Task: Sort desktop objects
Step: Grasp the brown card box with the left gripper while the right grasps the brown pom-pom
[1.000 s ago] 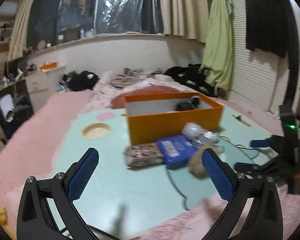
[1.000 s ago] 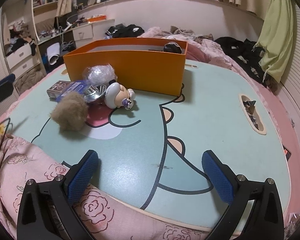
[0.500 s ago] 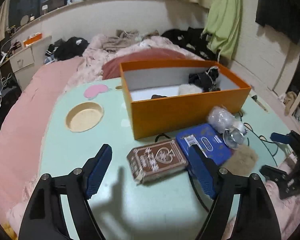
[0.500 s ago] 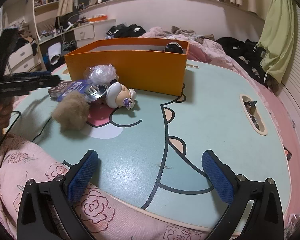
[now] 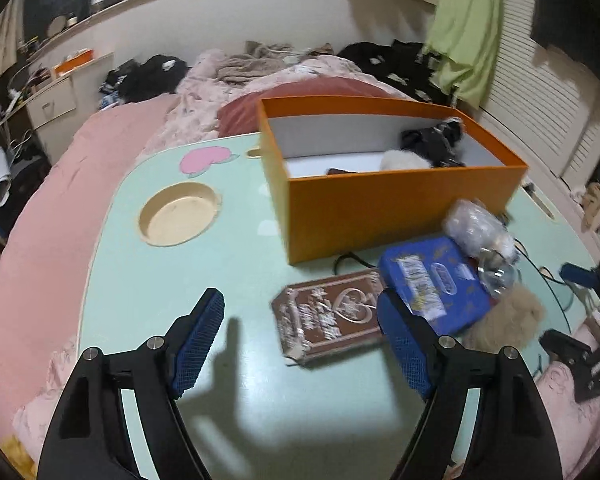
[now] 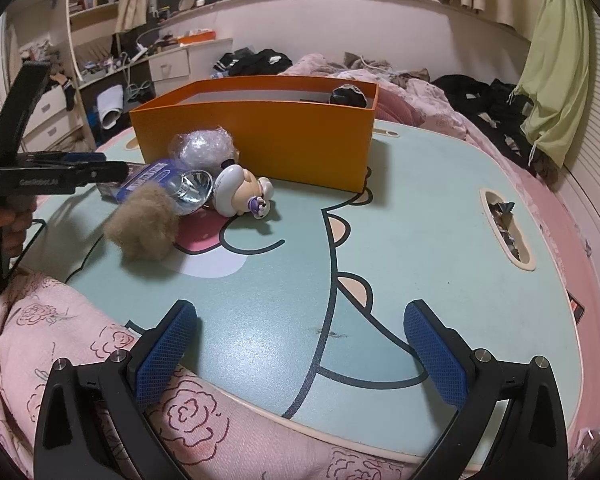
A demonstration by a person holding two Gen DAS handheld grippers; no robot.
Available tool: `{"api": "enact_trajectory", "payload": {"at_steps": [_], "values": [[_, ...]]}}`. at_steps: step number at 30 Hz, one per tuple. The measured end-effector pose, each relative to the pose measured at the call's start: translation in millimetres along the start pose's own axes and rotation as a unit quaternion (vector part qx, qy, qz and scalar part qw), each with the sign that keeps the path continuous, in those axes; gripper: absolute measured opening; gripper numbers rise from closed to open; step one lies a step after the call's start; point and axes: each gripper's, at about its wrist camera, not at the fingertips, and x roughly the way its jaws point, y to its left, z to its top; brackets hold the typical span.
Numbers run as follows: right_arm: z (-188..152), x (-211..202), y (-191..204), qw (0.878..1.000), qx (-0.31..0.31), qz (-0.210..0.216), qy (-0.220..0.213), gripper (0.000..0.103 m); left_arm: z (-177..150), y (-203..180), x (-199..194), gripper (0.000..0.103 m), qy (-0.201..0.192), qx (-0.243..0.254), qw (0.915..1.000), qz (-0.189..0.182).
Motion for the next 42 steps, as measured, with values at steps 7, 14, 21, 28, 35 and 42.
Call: {"api": "enact_trajectory", "payload": {"at_steps": [7,14,21,28,35,42], "values": [[0.4,0.1,0.7,1.0,-0.001,0.0,0.0,0.103,3.2,-17.0,22.4,0.076,0.029,0.039,0.9986,0.021],[0.6,-0.3,1.4,1.0,-0.001,0.001,-0.001,0.103,-8.6,-10.2,4.8,0.02,0.009,0.024,0.9997,0.006],[2.2,-1.8,7.4,1.0,-0.003,0.007,-0.006,0.103,-34.4,-11.7,-38.7,0.02,-0.038,0.009,0.9988,-0.031],[4.4,-20.9,22.4,0.998,-0.024,0.053,-0.034,0.088,-53.9,-26.4,-71.6,0.02,-0.061,0.02,0.9968,-0.049],[40.0,-21.5,56.5,0.989,-0.058,0.138,-0.023,0.088,-51.4,-35.6,-75.8,0.02,-0.07,0.027,0.9956,-0.056],[67.0,-16.8,101.2,0.982,-0.128,0.133,-0.031,0.087,-52.7,-36.4,-78.0,0.02,-0.074,0.025,0.9952,-0.059]]}}
